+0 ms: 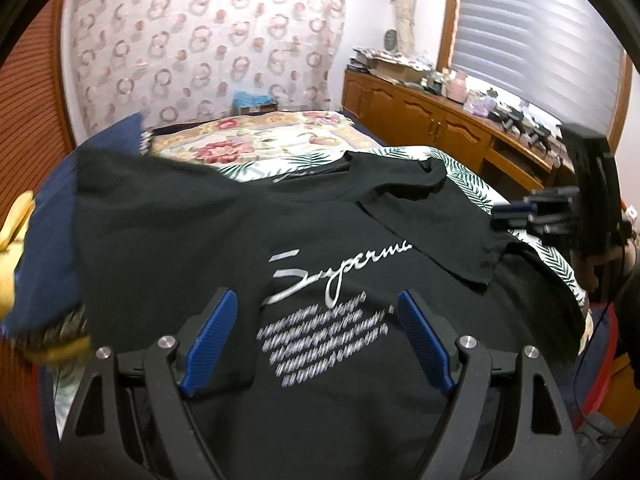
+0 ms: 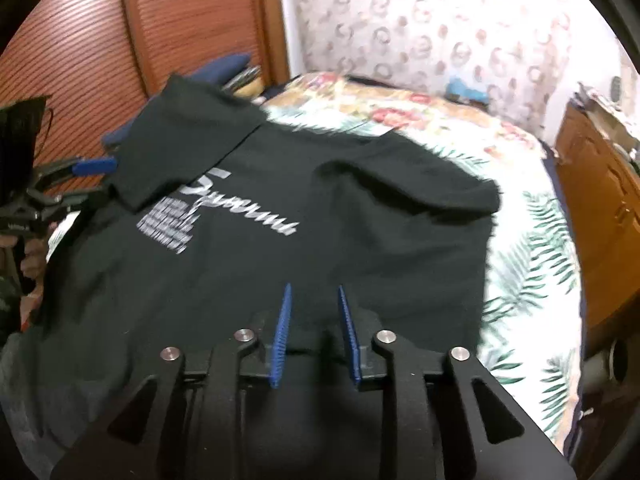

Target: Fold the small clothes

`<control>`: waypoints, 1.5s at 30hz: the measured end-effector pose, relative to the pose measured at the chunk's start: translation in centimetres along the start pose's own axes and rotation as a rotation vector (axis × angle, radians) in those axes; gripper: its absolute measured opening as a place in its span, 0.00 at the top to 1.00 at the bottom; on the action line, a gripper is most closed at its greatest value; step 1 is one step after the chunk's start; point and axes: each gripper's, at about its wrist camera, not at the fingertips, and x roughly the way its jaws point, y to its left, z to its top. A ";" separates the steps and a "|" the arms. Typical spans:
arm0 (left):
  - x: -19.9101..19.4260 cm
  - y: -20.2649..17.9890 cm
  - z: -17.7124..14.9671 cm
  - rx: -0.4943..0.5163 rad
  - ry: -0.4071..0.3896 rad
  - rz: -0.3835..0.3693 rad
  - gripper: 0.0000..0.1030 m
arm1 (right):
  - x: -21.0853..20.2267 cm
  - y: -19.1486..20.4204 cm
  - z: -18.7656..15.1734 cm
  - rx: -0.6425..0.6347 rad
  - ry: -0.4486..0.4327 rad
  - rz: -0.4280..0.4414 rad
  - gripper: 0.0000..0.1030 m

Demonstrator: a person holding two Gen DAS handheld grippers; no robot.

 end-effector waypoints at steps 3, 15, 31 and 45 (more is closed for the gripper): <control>2.2 -0.7 1.8 0.028 0.034 -0.007 0.19 | -0.2 -2.8 0.8 0.023 -0.011 -0.055 0.76; 11.2 -2.7 7.4 0.077 0.139 -0.044 0.19 | 6.5 -13.7 4.3 0.098 0.075 -0.089 0.76; 13.8 -3.0 7.5 0.055 0.188 -0.067 0.19 | 9.6 -16.8 10.4 0.116 -0.029 0.010 0.93; 9.5 1.3 8.3 0.002 0.094 -0.009 0.19 | 7.1 -16.9 9.9 0.130 -0.030 -0.133 0.65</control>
